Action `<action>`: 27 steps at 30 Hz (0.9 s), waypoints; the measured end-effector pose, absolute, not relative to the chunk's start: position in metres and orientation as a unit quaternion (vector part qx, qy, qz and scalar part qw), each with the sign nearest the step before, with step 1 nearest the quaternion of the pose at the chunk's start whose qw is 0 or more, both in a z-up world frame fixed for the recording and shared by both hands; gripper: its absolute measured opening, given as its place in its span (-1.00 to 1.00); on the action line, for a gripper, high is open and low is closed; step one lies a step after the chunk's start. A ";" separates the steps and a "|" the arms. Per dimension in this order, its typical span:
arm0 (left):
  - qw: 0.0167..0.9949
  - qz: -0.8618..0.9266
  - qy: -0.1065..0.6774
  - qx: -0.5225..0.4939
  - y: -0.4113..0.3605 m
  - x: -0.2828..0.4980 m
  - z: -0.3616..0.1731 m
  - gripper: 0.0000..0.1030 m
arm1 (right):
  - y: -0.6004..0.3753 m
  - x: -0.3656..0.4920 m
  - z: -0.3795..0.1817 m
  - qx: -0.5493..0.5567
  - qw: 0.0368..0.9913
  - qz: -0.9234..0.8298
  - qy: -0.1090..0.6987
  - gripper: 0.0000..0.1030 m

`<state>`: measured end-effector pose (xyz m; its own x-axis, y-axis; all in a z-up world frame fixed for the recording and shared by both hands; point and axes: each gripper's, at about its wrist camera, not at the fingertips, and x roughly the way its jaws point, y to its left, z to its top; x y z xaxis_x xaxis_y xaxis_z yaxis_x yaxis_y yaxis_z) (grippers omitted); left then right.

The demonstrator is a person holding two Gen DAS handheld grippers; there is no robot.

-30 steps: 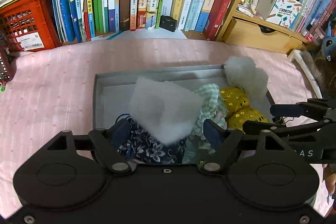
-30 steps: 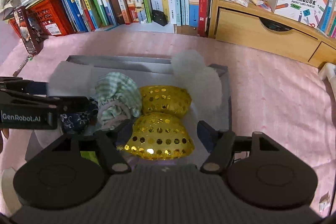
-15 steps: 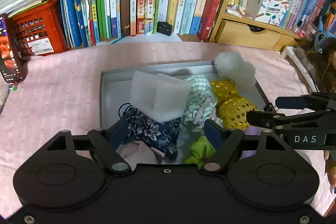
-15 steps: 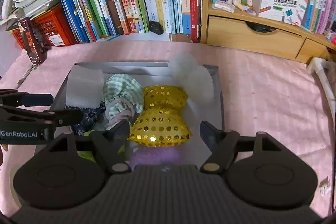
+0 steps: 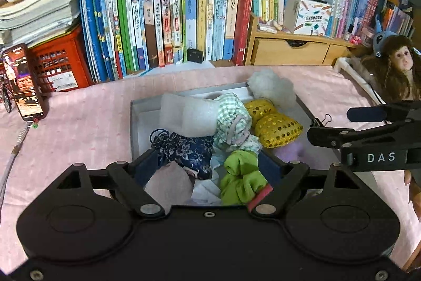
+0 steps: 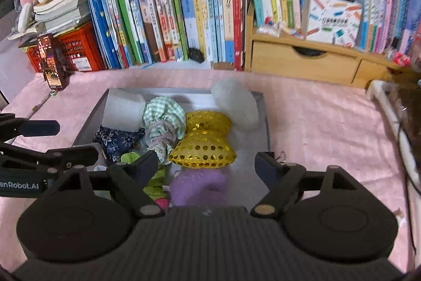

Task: Organize books

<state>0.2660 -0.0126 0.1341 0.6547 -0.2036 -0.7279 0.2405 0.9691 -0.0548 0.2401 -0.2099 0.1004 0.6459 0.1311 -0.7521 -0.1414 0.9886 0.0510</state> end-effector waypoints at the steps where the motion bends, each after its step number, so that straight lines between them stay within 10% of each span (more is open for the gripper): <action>1: 0.912 -0.123 0.390 0.025 -0.012 0.260 0.135 0.61 | -0.210 0.234 0.102 -0.010 0.911 0.074 0.405 0.75; 27: 0.935 -0.137 0.326 0.030 -0.002 0.157 0.129 0.75 | -0.200 0.126 0.105 -0.052 0.954 0.075 0.287 0.87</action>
